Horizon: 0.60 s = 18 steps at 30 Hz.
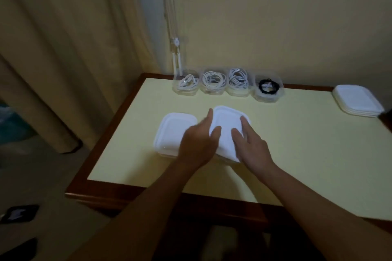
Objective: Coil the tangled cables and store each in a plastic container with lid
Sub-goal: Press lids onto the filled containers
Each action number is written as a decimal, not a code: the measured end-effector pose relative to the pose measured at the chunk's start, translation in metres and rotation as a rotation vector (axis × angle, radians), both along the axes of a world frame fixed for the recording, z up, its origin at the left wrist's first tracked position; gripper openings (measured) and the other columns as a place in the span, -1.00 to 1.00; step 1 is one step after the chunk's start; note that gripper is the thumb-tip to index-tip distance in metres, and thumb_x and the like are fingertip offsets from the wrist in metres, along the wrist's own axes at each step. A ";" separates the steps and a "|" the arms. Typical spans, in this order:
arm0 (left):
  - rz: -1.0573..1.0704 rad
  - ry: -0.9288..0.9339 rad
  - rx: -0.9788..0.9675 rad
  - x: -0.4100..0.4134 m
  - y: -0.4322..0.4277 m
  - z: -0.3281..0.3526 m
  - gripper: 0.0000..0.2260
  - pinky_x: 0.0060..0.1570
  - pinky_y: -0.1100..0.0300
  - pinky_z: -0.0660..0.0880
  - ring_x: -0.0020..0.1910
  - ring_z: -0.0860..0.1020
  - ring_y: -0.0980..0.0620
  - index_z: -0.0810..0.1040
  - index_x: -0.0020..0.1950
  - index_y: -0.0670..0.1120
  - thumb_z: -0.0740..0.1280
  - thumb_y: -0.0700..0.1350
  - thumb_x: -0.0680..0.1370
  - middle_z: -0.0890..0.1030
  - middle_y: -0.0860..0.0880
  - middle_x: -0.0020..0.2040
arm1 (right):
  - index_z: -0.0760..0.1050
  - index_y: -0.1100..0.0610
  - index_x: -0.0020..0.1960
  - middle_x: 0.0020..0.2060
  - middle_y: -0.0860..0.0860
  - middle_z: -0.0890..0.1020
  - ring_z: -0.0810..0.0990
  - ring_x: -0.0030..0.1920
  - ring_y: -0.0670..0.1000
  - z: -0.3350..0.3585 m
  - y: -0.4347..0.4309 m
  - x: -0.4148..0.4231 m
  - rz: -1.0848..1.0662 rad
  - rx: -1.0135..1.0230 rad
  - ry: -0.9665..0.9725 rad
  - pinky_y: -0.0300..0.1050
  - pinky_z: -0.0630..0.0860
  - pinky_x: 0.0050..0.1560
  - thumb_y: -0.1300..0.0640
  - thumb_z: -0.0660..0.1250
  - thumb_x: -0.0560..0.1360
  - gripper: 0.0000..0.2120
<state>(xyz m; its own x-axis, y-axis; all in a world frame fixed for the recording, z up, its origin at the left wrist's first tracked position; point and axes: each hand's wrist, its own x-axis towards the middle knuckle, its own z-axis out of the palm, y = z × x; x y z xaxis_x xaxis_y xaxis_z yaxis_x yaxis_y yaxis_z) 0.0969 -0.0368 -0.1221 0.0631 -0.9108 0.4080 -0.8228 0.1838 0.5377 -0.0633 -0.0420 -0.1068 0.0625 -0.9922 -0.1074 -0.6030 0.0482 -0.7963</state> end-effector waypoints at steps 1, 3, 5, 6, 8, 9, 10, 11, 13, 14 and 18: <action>0.027 -0.039 -0.056 0.017 -0.003 0.002 -0.45 -0.07 -0.01 0.61 -0.07 0.67 -0.23 0.44 0.47 -0.23 0.17 0.08 0.59 0.68 -0.28 0.05 | 0.08 -0.12 0.64 0.51 0.11 0.40 0.42 0.45 0.19 0.005 -0.002 0.016 0.005 -0.024 -0.019 -0.11 0.34 0.27 -0.13 0.11 0.69 -0.45; 0.047 -0.088 -0.016 0.049 -0.009 0.010 -0.43 0.17 -0.10 0.55 0.21 0.60 -0.22 0.36 0.54 -0.15 0.21 0.13 0.62 0.59 -0.23 0.30 | 0.09 -0.09 0.64 0.51 0.10 0.41 0.42 0.44 0.17 0.011 -0.006 0.044 0.014 -0.057 -0.041 -0.11 0.35 0.27 -0.12 0.14 0.68 -0.43; 0.087 0.031 0.215 0.074 -0.010 0.018 -0.39 0.35 -0.06 0.41 0.40 0.45 -0.16 0.19 0.62 0.02 0.23 0.18 0.62 0.46 -0.11 0.47 | 0.09 -0.07 0.64 0.49 0.11 0.42 0.44 0.42 0.17 0.013 -0.009 0.070 0.037 -0.057 -0.048 -0.09 0.37 0.28 -0.11 0.15 0.68 -0.42; 0.115 0.072 0.283 0.085 -0.010 0.015 -0.37 0.37 -0.05 0.38 0.41 0.43 -0.16 0.15 0.63 0.06 0.23 0.21 0.61 0.44 -0.09 0.48 | 0.08 -0.06 0.65 0.49 0.13 0.42 0.45 0.42 0.18 0.012 -0.010 0.081 0.058 -0.042 -0.034 -0.06 0.38 0.30 -0.10 0.14 0.68 -0.42; 0.168 0.016 0.296 0.098 -0.003 0.006 -0.30 0.33 -0.03 0.42 0.34 0.49 -0.18 0.13 0.63 0.05 0.15 0.33 0.58 0.49 -0.11 0.44 | 0.04 -0.03 0.65 0.50 0.16 0.40 0.43 0.41 0.21 0.006 -0.009 0.102 0.121 -0.011 0.025 -0.01 0.36 0.33 -0.07 0.08 0.69 -0.43; 0.182 -0.025 0.284 0.102 -0.001 0.000 -0.27 0.31 -0.01 0.44 0.29 0.53 -0.18 0.12 0.64 0.02 0.10 0.37 0.56 0.52 -0.12 0.41 | 0.02 -0.01 0.65 0.52 0.15 0.37 0.43 0.41 0.22 0.002 -0.008 0.111 0.145 -0.016 0.045 0.00 0.35 0.34 -0.05 0.05 0.70 -0.44; 0.189 -0.006 0.282 0.104 0.001 -0.004 -0.26 0.30 0.02 0.44 0.27 0.55 -0.17 0.10 0.64 0.00 0.11 0.37 0.57 0.53 -0.13 0.40 | 0.00 0.01 0.65 0.53 0.15 0.35 0.42 0.41 0.22 -0.001 -0.007 0.119 0.157 -0.029 0.052 0.01 0.34 0.35 -0.04 0.02 0.71 -0.45; 0.203 0.034 0.304 0.107 0.001 -0.007 -0.28 0.31 0.04 0.43 0.26 0.56 -0.17 0.09 0.64 -0.01 0.15 0.33 0.60 0.52 -0.13 0.40 | -0.01 0.02 0.65 0.53 0.14 0.34 0.42 0.41 0.22 -0.004 -0.006 0.125 0.162 -0.039 0.050 0.02 0.34 0.36 -0.04 0.00 0.72 -0.46; 0.229 0.063 0.309 0.114 -0.003 -0.008 -0.31 0.32 0.05 0.42 0.29 0.55 -0.17 0.07 0.64 -0.01 0.22 0.24 0.61 0.50 -0.13 0.42 | -0.04 0.02 0.65 0.52 0.16 0.35 0.43 0.39 0.23 -0.007 -0.008 0.136 0.173 -0.045 0.049 0.05 0.36 0.37 -0.04 -0.02 0.72 -0.47; 0.229 0.059 0.303 0.117 -0.004 -0.006 -0.31 0.32 0.05 0.42 0.29 0.54 -0.17 0.07 0.64 -0.01 0.23 0.23 0.61 0.50 -0.13 0.43 | -0.05 0.01 0.65 0.51 0.18 0.36 0.44 0.39 0.24 -0.008 -0.010 0.139 0.173 -0.041 0.055 0.06 0.36 0.37 -0.05 -0.03 0.72 -0.47; 0.206 0.055 0.286 0.124 -0.010 -0.007 -0.29 0.30 0.04 0.45 0.28 0.55 -0.17 0.07 0.64 -0.02 0.24 0.23 0.60 0.49 -0.13 0.43 | -0.06 0.01 0.65 0.49 0.19 0.38 0.46 0.36 0.24 -0.009 -0.015 0.147 0.178 -0.045 0.071 0.08 0.38 0.35 -0.05 -0.03 0.72 -0.47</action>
